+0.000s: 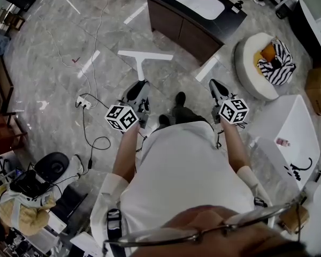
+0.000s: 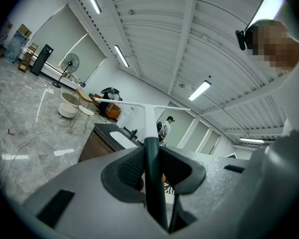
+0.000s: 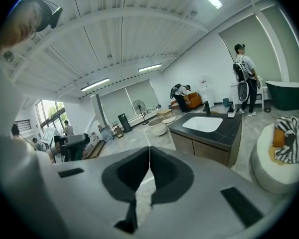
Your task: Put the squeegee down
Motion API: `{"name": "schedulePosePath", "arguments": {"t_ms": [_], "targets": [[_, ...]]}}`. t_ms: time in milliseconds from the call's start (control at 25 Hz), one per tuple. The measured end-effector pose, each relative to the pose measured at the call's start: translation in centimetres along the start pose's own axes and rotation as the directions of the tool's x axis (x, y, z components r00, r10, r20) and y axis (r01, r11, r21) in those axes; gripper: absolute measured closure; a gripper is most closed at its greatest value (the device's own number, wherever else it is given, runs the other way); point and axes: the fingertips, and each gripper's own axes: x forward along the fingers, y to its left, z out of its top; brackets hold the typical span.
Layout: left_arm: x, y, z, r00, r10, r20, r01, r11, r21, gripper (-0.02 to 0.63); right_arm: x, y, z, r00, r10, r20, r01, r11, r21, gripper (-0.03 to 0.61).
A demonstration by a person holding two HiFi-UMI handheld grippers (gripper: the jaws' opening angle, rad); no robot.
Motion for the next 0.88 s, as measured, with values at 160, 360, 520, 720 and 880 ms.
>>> {"name": "schedulePosePath", "arguments": {"t_ms": [160,360,520,720,880], "targets": [[1.3,1.4,0.3,1.0,0.015,-0.005,-0.015,1.0,-0.005,0.518,2.3,-1.0,0.3,1.0,0.008,-0.014,-0.008,1.0,0.007,0.577],[3.9,2.8,1.4,1.0,0.021,0.0,-0.021,1.0,-0.006,0.518,6.0,-2.6,1.6,0.999,0.036,-0.037,-0.035,0.999,0.007,0.577],[6.4,4.0,2.4,0.999,0.036,0.004,-0.036,0.999,-0.004,0.518,9.1,-4.0,2.9,0.997,0.063,-0.054,-0.062,0.998,0.009,0.577],[9.7,5.0,3.8,0.998,0.054,0.017,-0.054,0.999,-0.006,0.518,12.4,-6.2,4.8,0.993,0.092,-0.079,-0.092,0.996,0.009,0.577],[12.3,5.5,5.0,0.997,0.068,0.027,-0.068,0.998,-0.001,0.518,14.8,-8.0,6.6,0.99,0.117,-0.08,-0.116,0.993,0.01,0.577]]}}
